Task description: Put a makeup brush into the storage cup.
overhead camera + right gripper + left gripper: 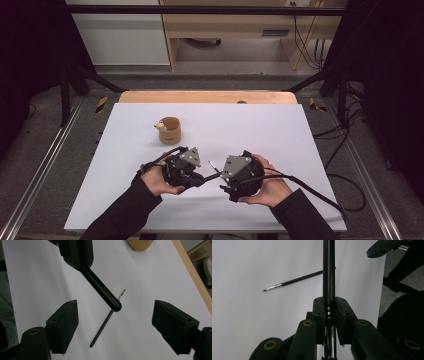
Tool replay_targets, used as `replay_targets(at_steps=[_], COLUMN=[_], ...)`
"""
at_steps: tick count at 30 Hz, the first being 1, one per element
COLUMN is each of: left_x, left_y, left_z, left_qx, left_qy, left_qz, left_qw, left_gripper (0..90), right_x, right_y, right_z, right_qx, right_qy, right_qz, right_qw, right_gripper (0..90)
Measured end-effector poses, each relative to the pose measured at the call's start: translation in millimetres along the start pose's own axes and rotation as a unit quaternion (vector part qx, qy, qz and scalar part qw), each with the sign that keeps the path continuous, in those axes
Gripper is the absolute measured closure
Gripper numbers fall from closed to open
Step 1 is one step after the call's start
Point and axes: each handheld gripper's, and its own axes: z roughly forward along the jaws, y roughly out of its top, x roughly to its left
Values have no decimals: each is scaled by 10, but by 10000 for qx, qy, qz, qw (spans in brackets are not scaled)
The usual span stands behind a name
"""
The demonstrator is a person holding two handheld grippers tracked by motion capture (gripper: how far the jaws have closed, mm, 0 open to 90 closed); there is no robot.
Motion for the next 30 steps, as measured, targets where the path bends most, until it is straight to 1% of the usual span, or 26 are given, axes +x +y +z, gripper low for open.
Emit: replay_targets(at_steps=[1,5,6,9,11,12,16,19,24,28,29,30], left_x=[-2,-5,-3,-7,-12,-12,-17,-20,-27,-32,-33,-33], left_y=[5,17,26,33,40,41,50,56,63,70,71,72], left_z=[2,14,16,21,22,24,36,34,41,44,46,47], left_qx=[5,1,16,14,33,22,27,46,69,85,71,70], left_qy=[-3,-20,-49,-54,-52,-76,-96,-115,-133,-158,-165,-171], left_qz=[3,16,24,22,37,37,44,50,48,62,61,63], left_qw=[10000,10000,10000,10000,10000,10000,9999,9999,9999,9998,9998,9998], left_gripper=[790,790,790,790,790,790,790,790,790,790,790,790], right_x=[-1,11,11,18,24,28,40,43,49,61,57,66], right_y=[2,8,11,20,23,31,39,44,45,48,50,49], right_z=[1,8,14,26,32,41,67,79,101,118,118,125], right_qx=[-1,44,71,101,96,108,124,159,170,188,232,222], right_qy=[16,24,51,65,77,65,130,131,120,137,194,154], right_qz=[-39,-72,-142,-204,-204,-272,-361,-440,-524,-532,-591,-598], right_qw=[10000,10000,9999,9997,9997,9996,9992,9988,9984,9983,9978,9978], right_gripper=[224,237,260,275,287,302,325,364,403,413,413,414])
